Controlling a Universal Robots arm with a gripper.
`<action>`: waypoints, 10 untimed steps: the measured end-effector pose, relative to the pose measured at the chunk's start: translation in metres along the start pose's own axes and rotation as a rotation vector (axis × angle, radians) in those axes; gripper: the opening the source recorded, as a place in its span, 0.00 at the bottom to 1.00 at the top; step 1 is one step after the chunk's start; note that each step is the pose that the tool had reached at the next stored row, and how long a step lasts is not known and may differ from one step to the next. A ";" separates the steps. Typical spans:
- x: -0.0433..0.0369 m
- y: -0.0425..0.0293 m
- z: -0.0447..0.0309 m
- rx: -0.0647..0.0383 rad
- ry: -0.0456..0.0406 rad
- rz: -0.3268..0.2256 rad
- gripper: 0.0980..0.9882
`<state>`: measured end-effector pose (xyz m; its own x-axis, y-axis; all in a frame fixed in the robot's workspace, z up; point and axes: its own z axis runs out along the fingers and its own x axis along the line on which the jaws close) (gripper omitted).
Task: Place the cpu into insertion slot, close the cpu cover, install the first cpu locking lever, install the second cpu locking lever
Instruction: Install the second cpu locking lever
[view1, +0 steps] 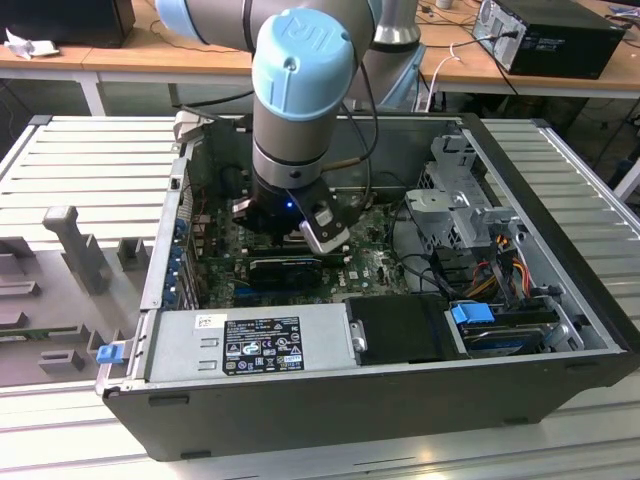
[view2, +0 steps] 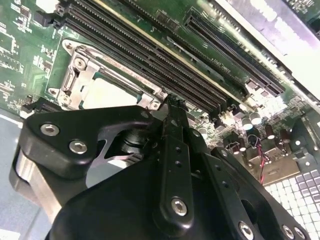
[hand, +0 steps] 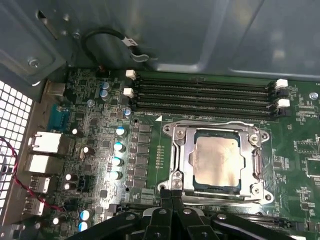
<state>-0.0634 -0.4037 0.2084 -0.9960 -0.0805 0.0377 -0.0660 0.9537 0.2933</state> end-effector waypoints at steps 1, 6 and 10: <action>0.0003 -0.0002 0.0009 -0.002 -0.0002 0.000 0.01; 0.0011 -0.0019 0.0061 -0.010 -0.0007 -0.001 0.01; 0.0016 -0.0022 0.0078 -0.031 -0.0021 -0.002 0.01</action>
<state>-0.0654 -0.4037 0.2004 -0.9960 -0.0815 0.0352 -0.0658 0.9440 0.3233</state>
